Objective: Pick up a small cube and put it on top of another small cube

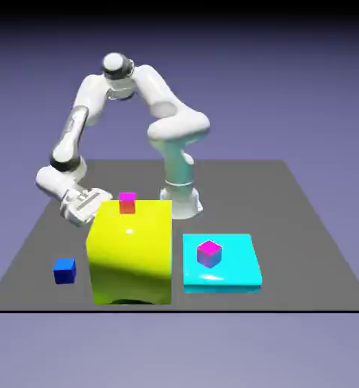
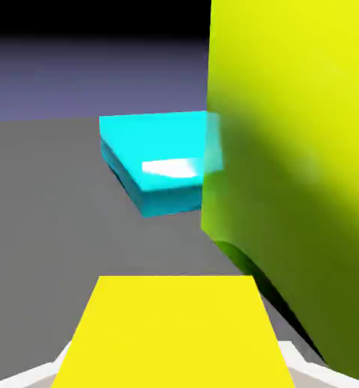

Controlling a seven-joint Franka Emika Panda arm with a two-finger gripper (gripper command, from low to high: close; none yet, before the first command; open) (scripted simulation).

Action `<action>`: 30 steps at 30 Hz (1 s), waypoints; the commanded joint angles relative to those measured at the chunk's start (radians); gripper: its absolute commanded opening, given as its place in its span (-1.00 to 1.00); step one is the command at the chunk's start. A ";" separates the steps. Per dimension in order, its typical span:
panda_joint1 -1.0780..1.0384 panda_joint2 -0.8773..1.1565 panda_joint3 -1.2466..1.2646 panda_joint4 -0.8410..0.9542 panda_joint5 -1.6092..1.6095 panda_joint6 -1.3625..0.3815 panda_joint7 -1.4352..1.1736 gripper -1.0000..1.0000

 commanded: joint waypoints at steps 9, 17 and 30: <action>-0.071 0.326 0.308 0.210 0.107 -0.158 -0.071 -1.00; -0.134 0.616 0.583 0.396 0.200 -0.299 -0.133 -1.00; -0.236 1.087 1.028 0.699 0.352 -0.529 -0.235 -1.00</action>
